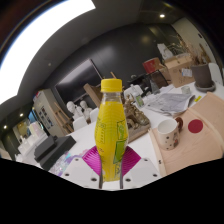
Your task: Pour water
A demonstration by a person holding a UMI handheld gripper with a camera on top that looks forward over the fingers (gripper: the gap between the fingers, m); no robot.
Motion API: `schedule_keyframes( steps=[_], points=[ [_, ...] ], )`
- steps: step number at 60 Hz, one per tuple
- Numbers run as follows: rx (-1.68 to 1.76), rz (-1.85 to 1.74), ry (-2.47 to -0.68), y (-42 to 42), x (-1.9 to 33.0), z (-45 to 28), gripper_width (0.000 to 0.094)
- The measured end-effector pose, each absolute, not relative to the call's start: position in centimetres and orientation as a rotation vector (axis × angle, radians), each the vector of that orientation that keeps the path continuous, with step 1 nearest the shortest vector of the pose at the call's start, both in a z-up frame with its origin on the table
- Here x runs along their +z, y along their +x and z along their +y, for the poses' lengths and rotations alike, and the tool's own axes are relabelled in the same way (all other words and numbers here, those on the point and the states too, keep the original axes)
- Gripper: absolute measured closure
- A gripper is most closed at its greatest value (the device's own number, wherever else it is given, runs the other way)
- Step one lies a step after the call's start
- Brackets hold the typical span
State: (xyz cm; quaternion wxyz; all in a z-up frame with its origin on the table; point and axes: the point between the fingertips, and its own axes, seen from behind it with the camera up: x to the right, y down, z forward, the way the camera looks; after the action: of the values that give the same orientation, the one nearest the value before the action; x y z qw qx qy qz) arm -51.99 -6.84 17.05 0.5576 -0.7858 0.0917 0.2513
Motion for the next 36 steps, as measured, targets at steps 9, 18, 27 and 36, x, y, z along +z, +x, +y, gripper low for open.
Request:
schedule_keyframes(
  steps=[9, 18, 27, 36],
  points=[
    [1.040, 0.599, -1.761, -50.2, 20.2, -2.2, 0.0714],
    [1.456, 0.981, -1.638, -49.6, 19.6, 1.3, 0.0715],
    [1.774, 1.263, -1.492, -50.0, 18.6, 2.9, 0.0714],
    [1.901, 1.405, -1.415, -50.0, 17.2, 3.5, 0.0717]
  ],
)
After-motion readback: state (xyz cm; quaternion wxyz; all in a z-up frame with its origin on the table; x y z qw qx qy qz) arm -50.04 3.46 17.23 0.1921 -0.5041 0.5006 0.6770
